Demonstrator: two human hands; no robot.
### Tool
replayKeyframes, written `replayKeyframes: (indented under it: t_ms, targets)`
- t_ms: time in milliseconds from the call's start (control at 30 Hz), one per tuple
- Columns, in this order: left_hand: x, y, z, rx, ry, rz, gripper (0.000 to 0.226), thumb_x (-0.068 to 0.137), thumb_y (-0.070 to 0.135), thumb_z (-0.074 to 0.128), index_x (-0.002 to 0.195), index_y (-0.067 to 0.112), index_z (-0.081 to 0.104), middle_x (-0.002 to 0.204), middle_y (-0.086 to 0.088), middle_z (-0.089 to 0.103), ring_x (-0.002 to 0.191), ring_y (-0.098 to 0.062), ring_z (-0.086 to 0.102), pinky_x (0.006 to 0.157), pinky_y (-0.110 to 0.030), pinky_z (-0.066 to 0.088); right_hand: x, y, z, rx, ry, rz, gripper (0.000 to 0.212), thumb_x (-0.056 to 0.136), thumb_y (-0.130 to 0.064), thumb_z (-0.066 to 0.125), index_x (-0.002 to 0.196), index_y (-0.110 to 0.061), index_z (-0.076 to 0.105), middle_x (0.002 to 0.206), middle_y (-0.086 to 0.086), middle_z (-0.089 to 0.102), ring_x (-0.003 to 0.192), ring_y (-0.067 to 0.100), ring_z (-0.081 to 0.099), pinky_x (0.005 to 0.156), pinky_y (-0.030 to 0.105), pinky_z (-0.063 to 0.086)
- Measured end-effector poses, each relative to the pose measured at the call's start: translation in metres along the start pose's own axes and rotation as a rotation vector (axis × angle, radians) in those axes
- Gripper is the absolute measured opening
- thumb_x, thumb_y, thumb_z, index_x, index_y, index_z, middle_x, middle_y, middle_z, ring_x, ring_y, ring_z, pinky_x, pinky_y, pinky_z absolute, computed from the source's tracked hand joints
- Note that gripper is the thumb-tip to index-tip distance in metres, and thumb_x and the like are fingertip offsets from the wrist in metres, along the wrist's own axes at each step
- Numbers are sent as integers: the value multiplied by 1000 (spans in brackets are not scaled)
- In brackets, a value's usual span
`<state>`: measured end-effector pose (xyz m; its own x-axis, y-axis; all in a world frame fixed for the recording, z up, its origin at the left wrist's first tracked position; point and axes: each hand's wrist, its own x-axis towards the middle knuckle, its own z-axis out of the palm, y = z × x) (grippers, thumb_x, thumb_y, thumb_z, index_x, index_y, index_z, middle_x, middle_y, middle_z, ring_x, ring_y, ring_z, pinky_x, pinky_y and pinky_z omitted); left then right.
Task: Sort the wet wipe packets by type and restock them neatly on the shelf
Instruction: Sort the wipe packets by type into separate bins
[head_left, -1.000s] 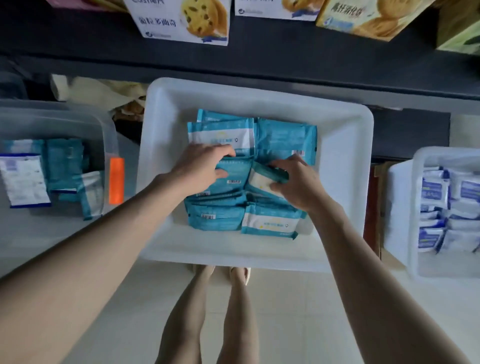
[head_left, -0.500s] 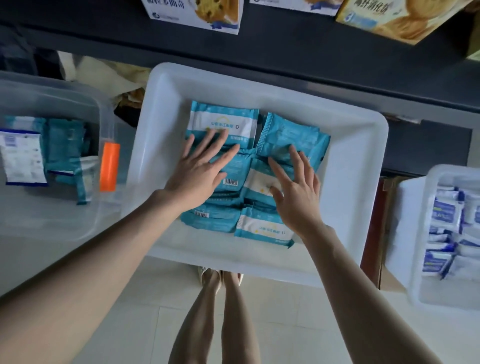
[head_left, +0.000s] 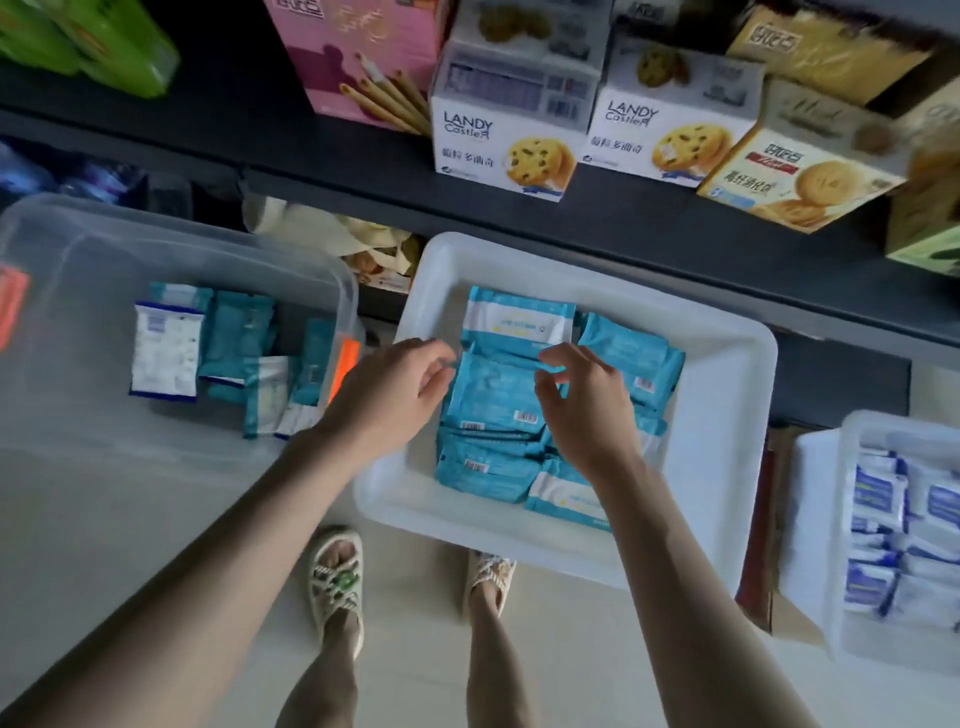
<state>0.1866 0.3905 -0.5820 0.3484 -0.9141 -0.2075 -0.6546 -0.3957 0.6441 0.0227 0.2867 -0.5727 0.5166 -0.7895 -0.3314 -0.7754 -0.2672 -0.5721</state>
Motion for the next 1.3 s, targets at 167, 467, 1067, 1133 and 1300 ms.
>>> replayKeyframes:
  t_ms: [167,467,1067,1133,1300]
  targets:
    - [-37,-59,-59,-75,80,-53,16,93,21,57,104,12,66,96,-1,71,82,-14,66,72,-33,55,-13,-78,46,37,9,-27,17,92,-16,53,103,-11,65,105,7,69,93,29,65,79,42,52]
    - [-114,-220,-156,-193,67,-273,9,90,10,60,95,8,67,76,0,66,69,-14,62,69,-23,47,-38,-214,205,156,-5,107,16,90,-11,56,100,-11,68,96,8,72,87,27,68,77,42,54]
    - [-29,-360,-99,-247,-211,-531,31,93,15,56,120,0,57,119,-14,63,109,-28,60,92,-31,45,71,-210,337,181,-103,499,28,91,-14,56,117,-7,62,120,15,61,114,30,53,90,30,39]
    - [-12,-368,-82,-223,-204,-516,39,94,17,56,129,1,49,129,-14,56,119,-28,53,98,-34,42,84,-196,350,139,-108,532,38,92,-18,56,129,-10,54,134,13,51,127,31,38,101,31,31]
    - [13,-367,-49,-137,-79,-532,60,97,28,50,145,1,26,144,-15,38,132,-28,38,105,-34,34,99,-171,367,65,-78,677,56,97,-30,46,148,-16,27,159,2,15,143,27,12,114,39,15]
